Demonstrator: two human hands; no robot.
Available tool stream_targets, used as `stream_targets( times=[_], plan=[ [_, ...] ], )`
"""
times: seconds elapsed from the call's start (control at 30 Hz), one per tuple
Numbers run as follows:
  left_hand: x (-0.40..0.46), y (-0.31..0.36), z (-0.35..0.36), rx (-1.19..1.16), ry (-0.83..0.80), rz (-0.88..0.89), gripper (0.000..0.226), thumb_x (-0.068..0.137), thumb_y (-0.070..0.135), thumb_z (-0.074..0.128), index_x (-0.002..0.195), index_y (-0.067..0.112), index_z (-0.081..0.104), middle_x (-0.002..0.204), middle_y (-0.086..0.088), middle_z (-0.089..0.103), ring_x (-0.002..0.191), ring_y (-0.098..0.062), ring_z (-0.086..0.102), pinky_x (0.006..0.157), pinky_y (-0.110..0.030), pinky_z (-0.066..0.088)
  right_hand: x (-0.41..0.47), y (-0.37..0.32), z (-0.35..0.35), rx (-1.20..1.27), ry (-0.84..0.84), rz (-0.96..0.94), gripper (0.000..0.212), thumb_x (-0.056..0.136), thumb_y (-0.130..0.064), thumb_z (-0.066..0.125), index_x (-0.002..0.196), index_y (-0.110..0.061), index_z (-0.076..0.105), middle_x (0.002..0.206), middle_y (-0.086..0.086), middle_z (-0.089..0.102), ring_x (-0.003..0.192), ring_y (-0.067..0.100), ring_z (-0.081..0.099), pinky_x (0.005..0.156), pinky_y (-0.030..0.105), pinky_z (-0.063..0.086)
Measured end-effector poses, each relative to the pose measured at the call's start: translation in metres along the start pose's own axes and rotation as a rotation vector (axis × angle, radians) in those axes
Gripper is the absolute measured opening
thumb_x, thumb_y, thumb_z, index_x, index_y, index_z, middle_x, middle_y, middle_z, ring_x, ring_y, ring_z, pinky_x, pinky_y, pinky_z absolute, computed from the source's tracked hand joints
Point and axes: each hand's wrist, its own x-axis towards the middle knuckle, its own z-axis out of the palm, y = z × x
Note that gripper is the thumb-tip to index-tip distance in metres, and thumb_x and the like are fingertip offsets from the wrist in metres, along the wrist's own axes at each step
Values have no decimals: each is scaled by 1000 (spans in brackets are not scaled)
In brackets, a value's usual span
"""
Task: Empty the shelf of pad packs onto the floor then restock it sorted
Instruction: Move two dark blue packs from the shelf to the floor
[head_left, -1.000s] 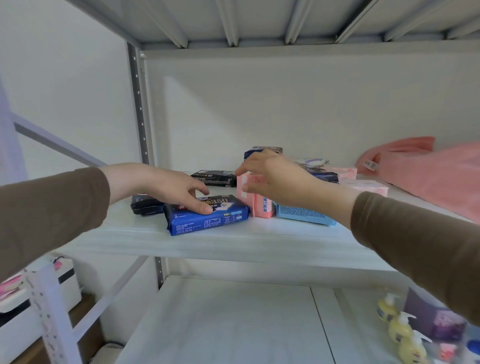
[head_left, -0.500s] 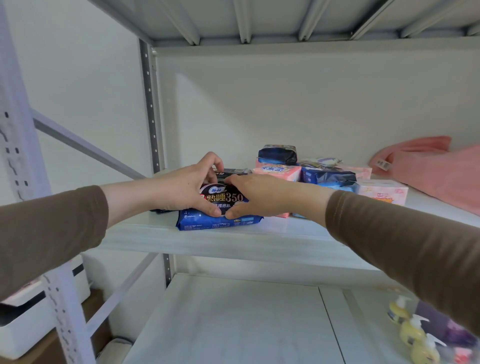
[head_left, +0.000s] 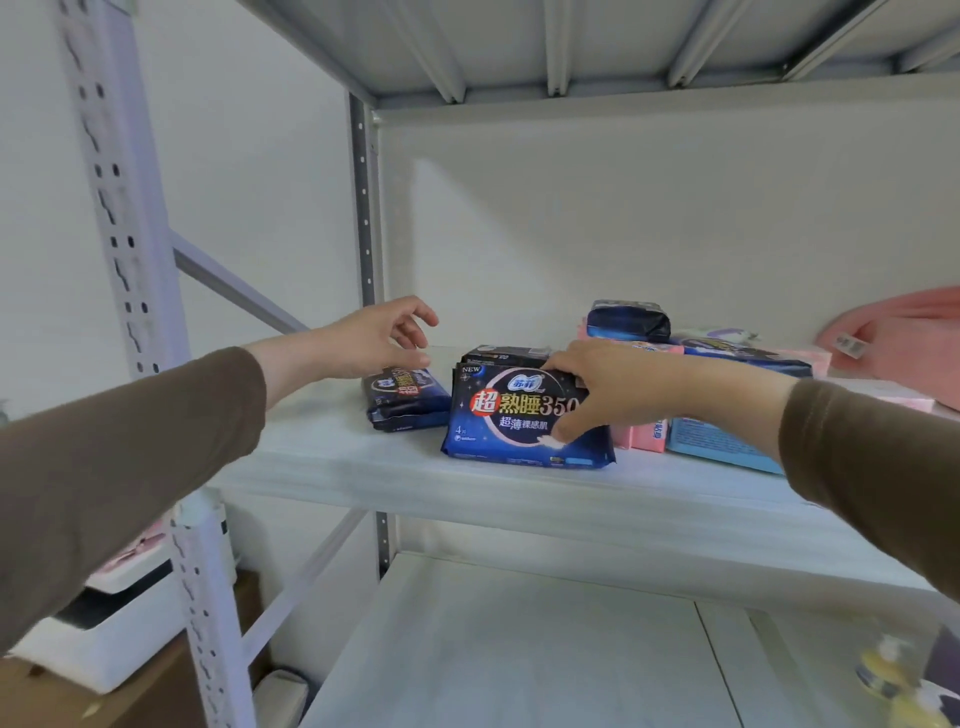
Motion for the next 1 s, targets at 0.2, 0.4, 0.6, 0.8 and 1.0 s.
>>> stream_targets(
  times=[0.2, 0.4, 0.6, 0.8, 1.0],
  plan=[
    [18, -45, -11, 179, -125, -229, 54, 90, 32, 70, 138, 22, 47, 141, -6, 49, 131, -22, 46, 109, -36, 38, -7, -6, -5, 24, 4, 52, 52, 71, -49, 80, 113, -33, 53, 99, -13, 57, 84, 5, 58, 61, 20, 44],
    [23, -54, -17, 223, -275, -624, 105, 72, 72, 68, 152, 18, 28, 150, -11, 40, 127, -28, 49, 105, -41, 45, -12, -9, -3, -44, 38, 101, 58, 75, -50, 77, 124, -30, 51, 108, -8, 51, 92, 12, 56, 65, 22, 44],
    [26, -41, -13, 83, -371, -756, 98, 70, 81, 61, 134, 8, 47, 96, -11, 55, 66, -21, 60, 58, -26, 52, -9, -15, -2, -31, 53, 143, 58, 73, -51, 78, 121, -31, 53, 98, -13, 62, 84, 6, 60, 65, 24, 49],
    [29, -33, -1, 1, -388, -632, 81, 65, 63, 81, 121, 7, 63, 112, -14, 68, 92, -26, 71, 71, -30, 59, -5, -22, -3, -86, 35, 179, 49, 74, -58, 75, 107, -38, 45, 91, -17, 59, 82, 6, 57, 63, 23, 44],
    [24, -31, -12, -166, -309, -491, 97, 76, 20, 85, 153, 14, 26, 146, -5, 46, 110, -23, 62, 81, -31, 55, -6, -21, -6, -90, 7, 247, 36, 89, -43, 60, 121, -29, 51, 98, -9, 60, 75, 1, 52, 58, 22, 41]
  ],
)
